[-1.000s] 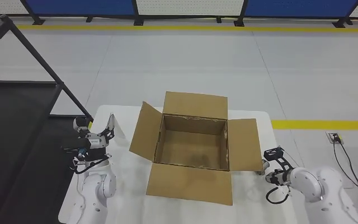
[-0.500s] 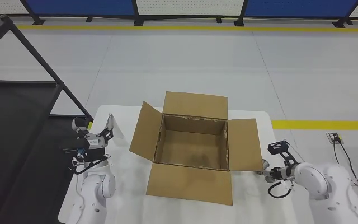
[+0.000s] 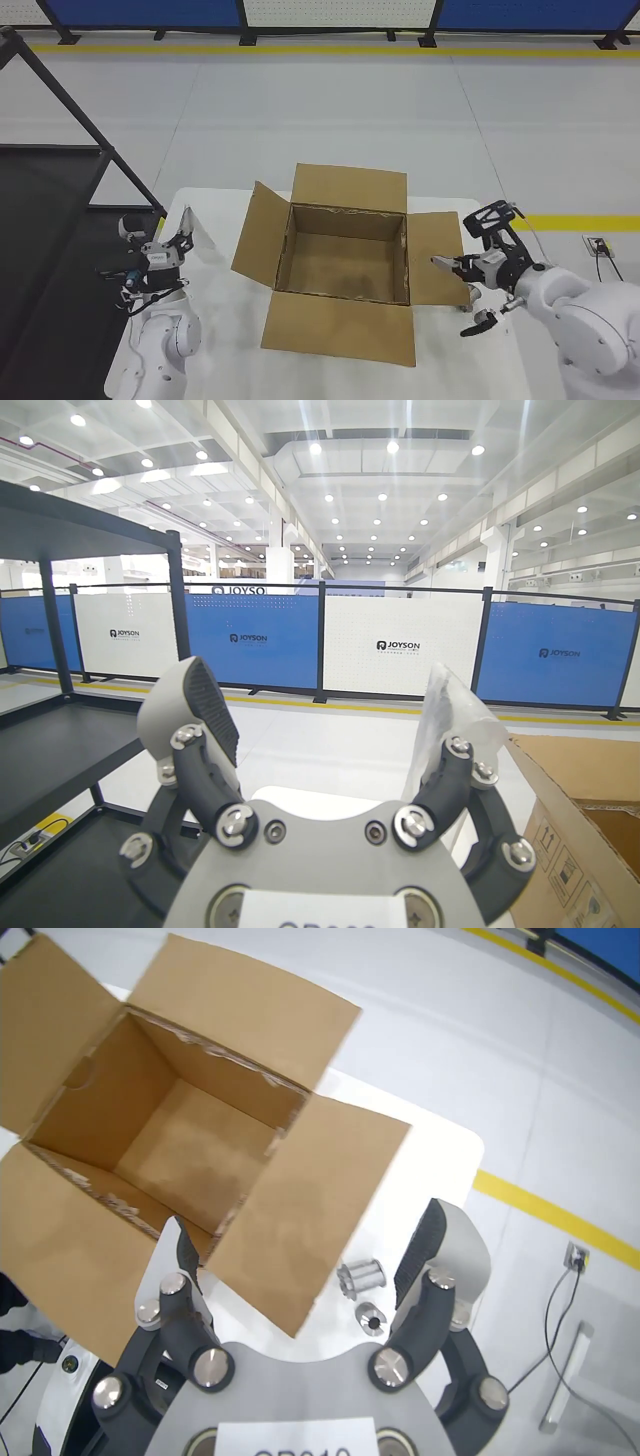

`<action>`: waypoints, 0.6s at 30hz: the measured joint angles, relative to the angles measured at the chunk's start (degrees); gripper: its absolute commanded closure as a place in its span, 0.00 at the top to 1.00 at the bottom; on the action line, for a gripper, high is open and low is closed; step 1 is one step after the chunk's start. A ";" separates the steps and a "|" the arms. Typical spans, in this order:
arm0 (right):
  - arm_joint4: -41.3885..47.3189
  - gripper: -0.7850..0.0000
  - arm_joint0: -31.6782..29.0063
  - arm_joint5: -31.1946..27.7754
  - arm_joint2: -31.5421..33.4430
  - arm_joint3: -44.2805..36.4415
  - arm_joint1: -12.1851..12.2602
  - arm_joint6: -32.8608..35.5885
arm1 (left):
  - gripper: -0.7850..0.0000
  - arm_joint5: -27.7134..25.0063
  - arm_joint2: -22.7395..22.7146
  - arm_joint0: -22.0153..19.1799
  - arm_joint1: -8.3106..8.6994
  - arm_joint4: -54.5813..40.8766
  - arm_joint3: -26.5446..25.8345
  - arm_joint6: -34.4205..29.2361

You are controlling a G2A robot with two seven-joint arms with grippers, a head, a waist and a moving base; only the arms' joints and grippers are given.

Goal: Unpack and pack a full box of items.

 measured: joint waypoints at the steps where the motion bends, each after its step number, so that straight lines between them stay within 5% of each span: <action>1: -0.15 1.00 1.69 -0.01 -2.21 0.70 -0.13 0.59 | 1.00 -0.19 -0.35 0.25 0.04 -0.28 -0.13 0.09; 10: -2.52 1.00 22.10 5.77 -28.64 16.91 -4.13 4.52 | 1.00 -4.01 -2.08 2.39 0.48 -1.49 -0.76 -0.16; 18: -1.27 1.00 33.95 14.17 -43.88 33.38 -9.46 4.73 | 1.00 -9.14 -2.94 1.73 1.01 -1.43 0.54 -1.07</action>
